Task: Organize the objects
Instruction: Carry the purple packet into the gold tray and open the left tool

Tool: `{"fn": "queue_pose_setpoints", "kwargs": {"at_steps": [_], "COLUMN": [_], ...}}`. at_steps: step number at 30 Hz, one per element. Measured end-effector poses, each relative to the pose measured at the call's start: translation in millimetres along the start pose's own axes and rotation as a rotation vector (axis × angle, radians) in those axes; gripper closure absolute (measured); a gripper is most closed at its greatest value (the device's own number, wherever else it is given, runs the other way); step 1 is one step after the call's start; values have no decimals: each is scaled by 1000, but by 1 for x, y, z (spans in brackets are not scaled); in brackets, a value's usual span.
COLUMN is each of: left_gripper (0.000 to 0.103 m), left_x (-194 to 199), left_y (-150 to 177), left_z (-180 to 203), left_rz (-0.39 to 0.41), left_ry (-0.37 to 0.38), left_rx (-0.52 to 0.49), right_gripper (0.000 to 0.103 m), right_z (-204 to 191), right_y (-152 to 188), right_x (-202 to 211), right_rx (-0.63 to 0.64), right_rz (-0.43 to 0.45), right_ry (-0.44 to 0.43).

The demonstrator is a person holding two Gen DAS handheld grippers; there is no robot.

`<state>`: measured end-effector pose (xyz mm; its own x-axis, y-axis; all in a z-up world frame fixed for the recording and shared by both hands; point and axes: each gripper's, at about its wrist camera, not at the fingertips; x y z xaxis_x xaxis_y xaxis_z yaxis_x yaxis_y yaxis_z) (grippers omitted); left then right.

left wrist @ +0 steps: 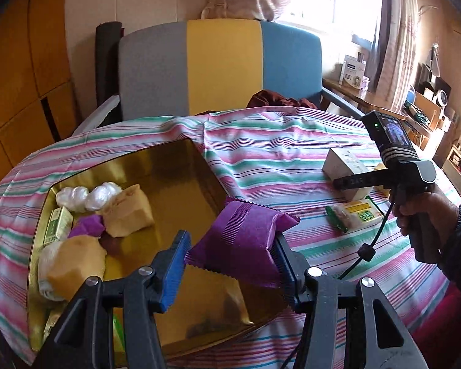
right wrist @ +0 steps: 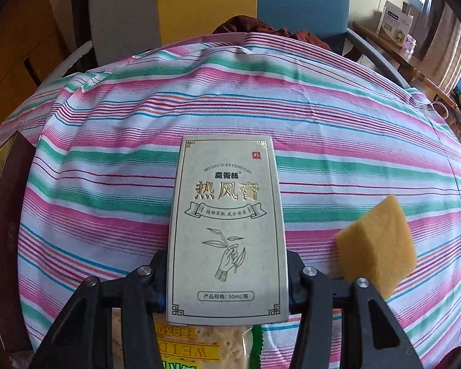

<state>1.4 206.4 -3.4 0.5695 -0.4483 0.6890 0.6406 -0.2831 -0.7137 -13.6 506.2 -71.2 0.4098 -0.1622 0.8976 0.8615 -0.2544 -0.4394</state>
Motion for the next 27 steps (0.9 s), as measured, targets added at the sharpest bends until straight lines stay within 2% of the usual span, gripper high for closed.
{"fn": "queue_pose_setpoints", "kwargs": {"at_steps": [6,12,14,16,18,23,27], "left_gripper": [49,49,49,49,49,49,49], "left_x": [-3,-6,-12,-20,-30,-62,-93], "left_y": [-1,-10,-12,-16,-23,-52,-79], "left_z": [-24,-102,-125,-137,-140,-129,-124], "left_rz": [-28,-69,-102,-120,-140,-172,-177], "left_ry": [26,34,60,77,72,58,11], "left_rx": [88,369,467,520,532,479,454], "right_gripper": [51,51,51,51,51,51,51], "right_z": [-2,-2,-3,-3,-3,-3,-4], "right_y": [-1,-2,-3,-3,-3,-4,-5], "right_x": [-1,-2,-2,-2,-2,-2,-3], "right_rx": [3,9,11,13,13,14,18], "right_rz": [2,-2,-5,-6,-6,-4,-4], "right_ry": [2,5,6,7,7,1,-3]}}
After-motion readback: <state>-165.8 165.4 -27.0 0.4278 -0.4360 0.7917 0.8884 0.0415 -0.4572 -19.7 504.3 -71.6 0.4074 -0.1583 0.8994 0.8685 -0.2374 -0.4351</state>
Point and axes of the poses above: each gripper's, at about its wrist camera, not at the fingertips, and x roughly against the way its jaws point, z to its right, y to its underside, and after that the axes turned 7 degrees about x, right-handed
